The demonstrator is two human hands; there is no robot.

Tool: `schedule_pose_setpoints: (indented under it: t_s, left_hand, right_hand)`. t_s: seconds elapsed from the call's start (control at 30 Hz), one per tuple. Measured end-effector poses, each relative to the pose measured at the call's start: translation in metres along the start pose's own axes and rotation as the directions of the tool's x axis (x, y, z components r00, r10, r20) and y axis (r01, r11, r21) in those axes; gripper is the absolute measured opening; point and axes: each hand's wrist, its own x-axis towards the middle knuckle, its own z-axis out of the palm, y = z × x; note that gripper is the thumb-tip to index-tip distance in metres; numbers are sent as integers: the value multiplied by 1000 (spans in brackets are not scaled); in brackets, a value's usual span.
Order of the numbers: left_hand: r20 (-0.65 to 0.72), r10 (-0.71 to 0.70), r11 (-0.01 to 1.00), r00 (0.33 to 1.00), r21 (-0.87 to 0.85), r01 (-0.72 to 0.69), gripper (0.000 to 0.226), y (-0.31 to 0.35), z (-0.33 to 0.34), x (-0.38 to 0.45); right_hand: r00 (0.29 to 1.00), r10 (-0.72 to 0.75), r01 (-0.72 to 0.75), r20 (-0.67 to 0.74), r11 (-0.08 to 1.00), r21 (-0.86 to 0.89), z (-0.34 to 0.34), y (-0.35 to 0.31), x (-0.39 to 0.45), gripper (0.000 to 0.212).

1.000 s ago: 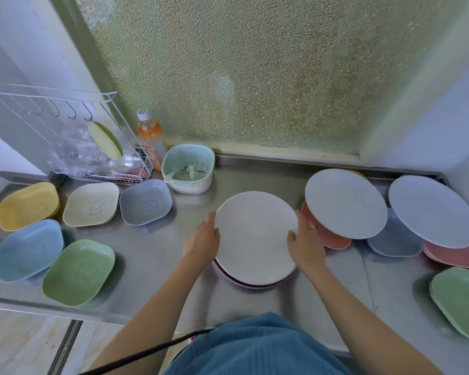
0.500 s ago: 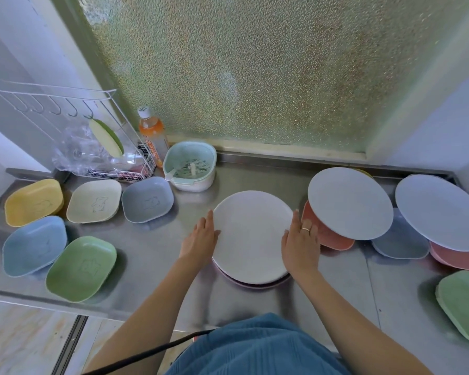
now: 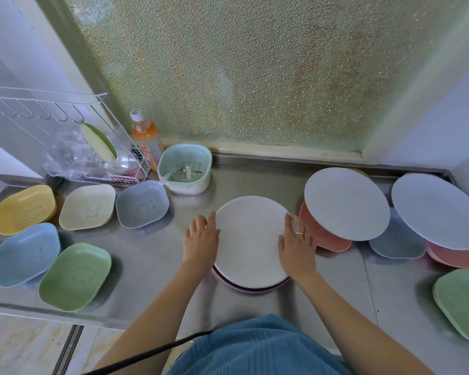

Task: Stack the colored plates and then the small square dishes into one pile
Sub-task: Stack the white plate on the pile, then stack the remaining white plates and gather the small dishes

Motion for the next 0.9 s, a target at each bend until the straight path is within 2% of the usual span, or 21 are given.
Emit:
schedule_pose_setpoints:
  t_s: [0.07,0.13,0.23,0.37,0.43,0.57,0.67,0.77,0.9]
  left_hand:
    - [-94,19,999,995,-37,-22,47,12,-4,2]
    - [-141,72,993,987,-79,-84,42,30,-8,7]
    - [-141,215,971,966,-77,-227,36,67,-11,21]
    - [-120,360,928,925,-54,-369,35,118,-6,34]
    - [-92,390,915,916,-74,-397,33,141,0,38]
    - [-2,373,919,928,-140,-369,32,184,13,48]
    - [23,350,926,936,-157,-343,35,203,20,53]
    - [50,329,937,943,-144,-319,36,213,25,54]
    - [68,306,948,950,-119,-296,35,216,29,53]
  right_hand:
    - [999,14,-11,-45,998,65,-3,8,1,56]
    - [985,76,-50,-156,985,166,-7,20,3,54]
    - [909,293,-194,-297,927,320,-20,49,5,44]
    - [726,647,-475,-234,717,511,-45,97,7,37]
    - [671,726,-553,-150,625,550,-54,119,8,36]
    - [709,705,-542,-19,562,625,-58,150,12,40]
    - [704,705,-564,85,483,669,-57,158,19,47]
    - [702,701,-560,126,434,706,-56,162,29,52]
    - [697,695,-565,180,376,734,-52,167,42,39]
